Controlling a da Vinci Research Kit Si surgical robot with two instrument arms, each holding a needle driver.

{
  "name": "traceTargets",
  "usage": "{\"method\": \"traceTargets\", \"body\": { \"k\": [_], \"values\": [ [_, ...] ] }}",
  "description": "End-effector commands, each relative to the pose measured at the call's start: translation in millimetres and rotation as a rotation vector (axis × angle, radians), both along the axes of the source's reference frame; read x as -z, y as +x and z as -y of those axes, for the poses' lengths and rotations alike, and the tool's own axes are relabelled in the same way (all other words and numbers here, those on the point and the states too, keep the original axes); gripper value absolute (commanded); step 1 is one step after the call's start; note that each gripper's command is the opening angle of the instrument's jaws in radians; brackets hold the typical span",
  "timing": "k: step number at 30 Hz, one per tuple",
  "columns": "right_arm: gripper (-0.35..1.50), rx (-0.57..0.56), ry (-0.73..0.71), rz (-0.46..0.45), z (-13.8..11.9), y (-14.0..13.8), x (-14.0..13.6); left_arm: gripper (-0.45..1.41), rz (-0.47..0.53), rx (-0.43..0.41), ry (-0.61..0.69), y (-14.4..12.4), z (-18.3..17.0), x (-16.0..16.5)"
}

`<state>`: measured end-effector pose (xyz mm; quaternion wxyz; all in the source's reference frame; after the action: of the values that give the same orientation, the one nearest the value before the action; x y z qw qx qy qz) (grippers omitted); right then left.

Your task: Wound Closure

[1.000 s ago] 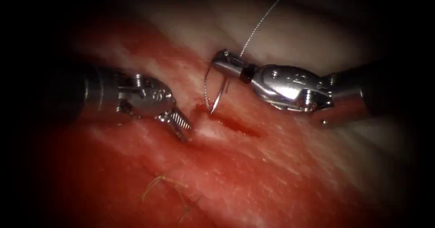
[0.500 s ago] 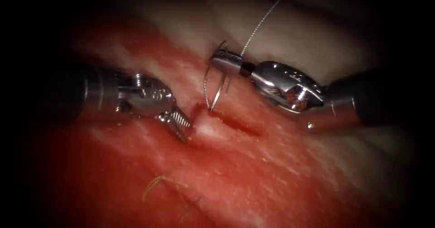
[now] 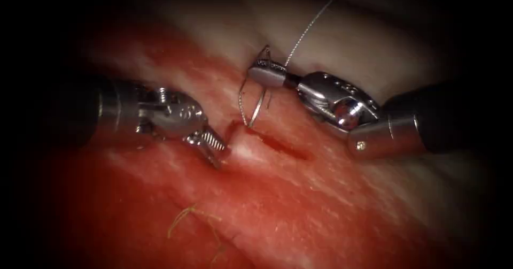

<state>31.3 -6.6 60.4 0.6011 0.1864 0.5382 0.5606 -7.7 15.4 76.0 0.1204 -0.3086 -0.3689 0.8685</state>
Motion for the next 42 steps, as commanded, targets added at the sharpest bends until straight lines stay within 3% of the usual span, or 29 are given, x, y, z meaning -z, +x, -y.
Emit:
{"method": "traceTargets", "body": {
  "k": [1,7,24,39,42],
  "values": [
    [-0.35,0.001,0.008,-0.002,0.5,0.7,-0.4,0.17,0.004,-0.004,-0.003,-0.5,0.3,-0.6],
    [-0.35,-0.012,0.084,-0.03,0.8,0.8,-0.4,0.17,0.005,-0.005,-0.006,-0.6,0.2,-0.6],
    [-0.35,-0.008,0.479,-0.226,4.5,2.9,-0.2,0.17,0.005,-0.003,-0.003,-0.5,-0.2,-0.6],
    [-0.35,-0.001,0.622,-0.297,6.9,3.5,1.2,0.17,0.014,-0.006,-0.021,-0.2,-0.7,-0.7],
    [0.27,0.016,0.576,-0.31,6.6,3.0,1.0,0.17,0.024,0.0,-0.038,0.0,-0.9,-0.7]
  ]
}}
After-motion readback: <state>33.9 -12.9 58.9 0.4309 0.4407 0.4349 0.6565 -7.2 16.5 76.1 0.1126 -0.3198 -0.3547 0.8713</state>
